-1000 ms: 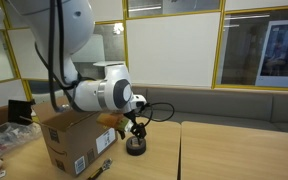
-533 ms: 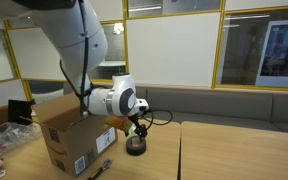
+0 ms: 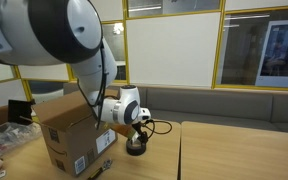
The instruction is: Put the green ball, masking tape and pliers inside the brown box
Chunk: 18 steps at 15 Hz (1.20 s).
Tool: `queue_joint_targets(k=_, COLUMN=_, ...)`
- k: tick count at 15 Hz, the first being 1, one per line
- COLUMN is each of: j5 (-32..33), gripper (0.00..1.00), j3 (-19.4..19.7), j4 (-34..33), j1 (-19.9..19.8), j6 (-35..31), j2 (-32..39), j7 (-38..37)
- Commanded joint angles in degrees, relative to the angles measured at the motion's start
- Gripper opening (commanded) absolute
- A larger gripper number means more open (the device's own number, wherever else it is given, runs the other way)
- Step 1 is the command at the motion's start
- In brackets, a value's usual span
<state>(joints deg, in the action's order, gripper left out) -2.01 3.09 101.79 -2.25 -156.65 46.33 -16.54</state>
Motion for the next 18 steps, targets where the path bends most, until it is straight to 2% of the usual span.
queue_joint_targets(k=1, j5=-2.58, gripper=1.0, j3=-0.71, j4=-9.47, j1=-0.35, j6=1.9, j2=6.56, j7=1.87)
queue_joint_targets(k=9, j5=-3.06, gripper=1.0, j3=0.99, j4=-22.79, j1=0.01, j6=5.5, j2=16.58, j7=0.18)
queue_joint_targets(k=18, j5=-2.64, gripper=1.0, j3=2.4, j4=-33.83, j1=-0.01, j6=11.18, j2=25.04, j7=-1.33)
